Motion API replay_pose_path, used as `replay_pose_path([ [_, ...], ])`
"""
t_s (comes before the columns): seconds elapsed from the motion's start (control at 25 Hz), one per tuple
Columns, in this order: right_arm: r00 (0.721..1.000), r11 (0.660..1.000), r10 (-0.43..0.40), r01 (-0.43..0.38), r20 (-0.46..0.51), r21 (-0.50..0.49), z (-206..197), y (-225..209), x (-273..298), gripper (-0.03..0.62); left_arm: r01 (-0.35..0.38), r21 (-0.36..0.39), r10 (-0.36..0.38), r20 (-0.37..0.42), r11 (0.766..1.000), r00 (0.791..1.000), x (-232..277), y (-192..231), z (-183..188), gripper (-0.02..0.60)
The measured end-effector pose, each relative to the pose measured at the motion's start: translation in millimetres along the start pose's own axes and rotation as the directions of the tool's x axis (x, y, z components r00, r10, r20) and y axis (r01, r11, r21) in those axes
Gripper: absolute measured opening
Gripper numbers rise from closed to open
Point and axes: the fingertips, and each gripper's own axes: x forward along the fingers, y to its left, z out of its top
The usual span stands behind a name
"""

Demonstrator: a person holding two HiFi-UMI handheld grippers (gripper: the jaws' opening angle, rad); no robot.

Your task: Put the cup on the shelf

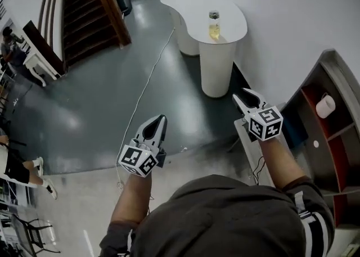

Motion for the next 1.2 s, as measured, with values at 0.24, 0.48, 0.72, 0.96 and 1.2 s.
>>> replay_pose_path([
  [0.24, 0.978, 0.978, 0.206, -0.206, 0.006, -0.019, 9.0, 83.9, 44.9, 0.054, -0.139, 0.0, 0.139, 0.02, 0.99, 0.99, -60.5, 35.1, 9.3, 0.005],
  [0.48, 0.94, 0.94, 0.34, -0.34, 0.01, -0.036, 10.6, 146.2, 68.8, -0.008, -0.225, -0.001, 0.225, 0.037, 0.974, 0.974, -102.7, 55.5, 11.5, 0.005],
  [0.72, 0.916, 0.916, 0.401, -0.4, 0.018, -0.038, 12.7, 172.2, 76.8, -0.008, -0.252, 0.006, 0.251, 0.041, 0.968, 0.967, -116.2, 65.9, 15.5, 0.005],
  [0.96, 0.916, 0.916, 0.401, -0.401, 0.01, -0.021, 7.3, 170.5, 80.5, -0.009, -0.242, 0.001, 0.241, 0.04, 0.97, 0.97, -114.2, 70.9, 14.1, 0.005],
  [1.2, 0.919, 0.919, 0.394, -0.394, 0.008, -0.017, 9.0, 165.7, 84.2, -0.009, -0.228, 0.001, 0.228, 0.043, 0.974, 0.973, -105.7, 73.6, 17.3, 0.005],
])
